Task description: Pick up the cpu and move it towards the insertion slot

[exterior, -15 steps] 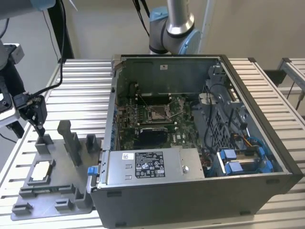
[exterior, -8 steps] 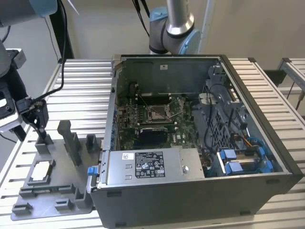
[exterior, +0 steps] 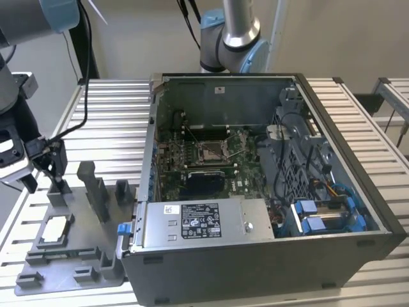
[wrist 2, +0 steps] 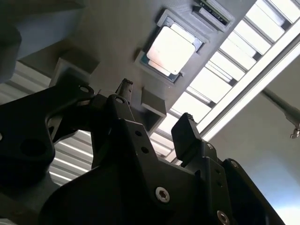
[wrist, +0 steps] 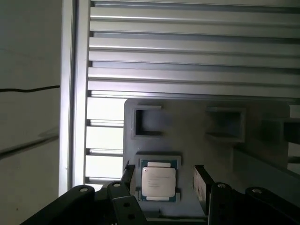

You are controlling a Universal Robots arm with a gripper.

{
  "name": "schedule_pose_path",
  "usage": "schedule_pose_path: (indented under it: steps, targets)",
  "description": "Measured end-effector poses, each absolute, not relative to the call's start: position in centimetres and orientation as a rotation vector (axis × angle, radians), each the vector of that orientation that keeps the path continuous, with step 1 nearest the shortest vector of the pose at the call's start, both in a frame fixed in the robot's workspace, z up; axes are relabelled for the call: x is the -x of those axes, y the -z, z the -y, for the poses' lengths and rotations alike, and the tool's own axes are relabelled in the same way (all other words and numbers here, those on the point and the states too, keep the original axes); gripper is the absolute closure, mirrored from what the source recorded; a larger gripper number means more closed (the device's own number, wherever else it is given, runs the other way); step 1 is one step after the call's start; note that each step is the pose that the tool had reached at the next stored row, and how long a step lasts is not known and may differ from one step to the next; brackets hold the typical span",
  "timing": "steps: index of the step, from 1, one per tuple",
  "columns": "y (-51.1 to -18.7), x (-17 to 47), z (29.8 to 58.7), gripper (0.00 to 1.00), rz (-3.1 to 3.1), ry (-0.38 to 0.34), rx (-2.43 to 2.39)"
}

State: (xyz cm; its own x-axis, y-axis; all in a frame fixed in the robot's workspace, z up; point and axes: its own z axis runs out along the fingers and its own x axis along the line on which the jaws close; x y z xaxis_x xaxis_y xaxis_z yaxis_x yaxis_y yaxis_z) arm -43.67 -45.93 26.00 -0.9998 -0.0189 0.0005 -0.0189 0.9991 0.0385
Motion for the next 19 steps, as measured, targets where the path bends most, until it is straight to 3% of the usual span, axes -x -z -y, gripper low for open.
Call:
schedule_pose_path:
  steps: [19]
  targets:
    - [-23.7,43.7,46.3,0.00,3.140,0.060,-0.030]
